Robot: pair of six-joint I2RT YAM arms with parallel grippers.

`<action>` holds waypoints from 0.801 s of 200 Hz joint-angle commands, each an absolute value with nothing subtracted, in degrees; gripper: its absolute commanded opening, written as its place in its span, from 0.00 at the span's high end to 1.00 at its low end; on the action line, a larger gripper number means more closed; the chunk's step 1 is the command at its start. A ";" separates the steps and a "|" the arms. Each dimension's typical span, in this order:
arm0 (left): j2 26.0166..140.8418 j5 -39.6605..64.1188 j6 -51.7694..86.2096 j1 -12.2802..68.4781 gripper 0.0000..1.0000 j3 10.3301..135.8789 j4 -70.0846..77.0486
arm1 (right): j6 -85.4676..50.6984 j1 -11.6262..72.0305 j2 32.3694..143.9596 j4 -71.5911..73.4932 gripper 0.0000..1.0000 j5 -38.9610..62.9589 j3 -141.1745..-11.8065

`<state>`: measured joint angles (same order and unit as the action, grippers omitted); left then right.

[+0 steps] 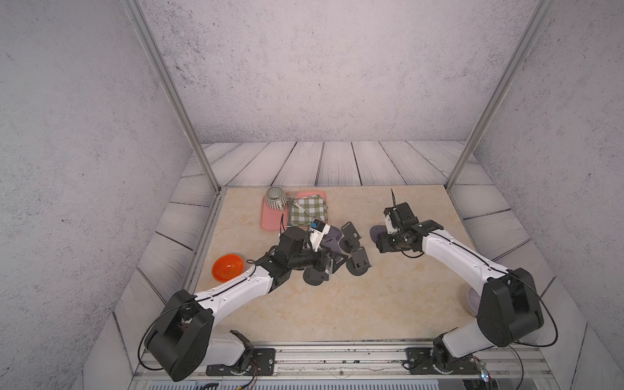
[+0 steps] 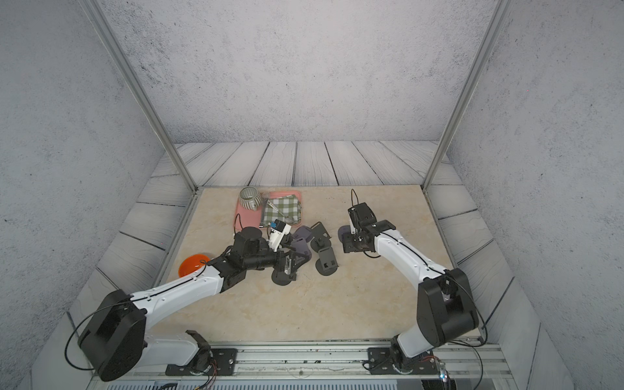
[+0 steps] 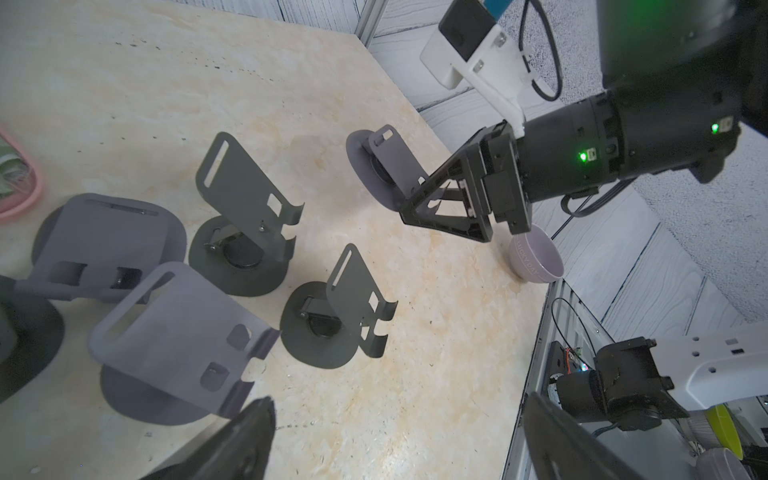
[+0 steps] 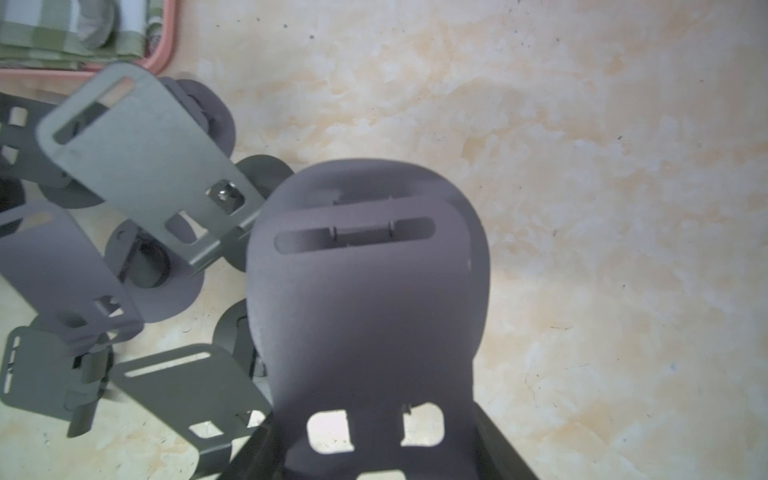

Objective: Open the phone stand
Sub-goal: Pick up the phone stand at the center of the board, then open the phone stand.

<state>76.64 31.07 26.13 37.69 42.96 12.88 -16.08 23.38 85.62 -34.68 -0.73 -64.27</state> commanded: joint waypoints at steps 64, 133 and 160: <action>78.83 27.03 33.56 37.91 0.06 46.41 13.08 | -17.89 30.98 76.69 -27.96 0.52 0.00 -59.91; 79.54 25.96 37.09 37.79 0.07 45.09 18.42 | -19.21 35.06 74.49 -25.75 0.52 1.58 -59.61; 80.23 25.82 37.40 37.62 0.09 45.00 19.20 | -19.59 37.26 74.14 -24.98 0.52 1.08 -59.42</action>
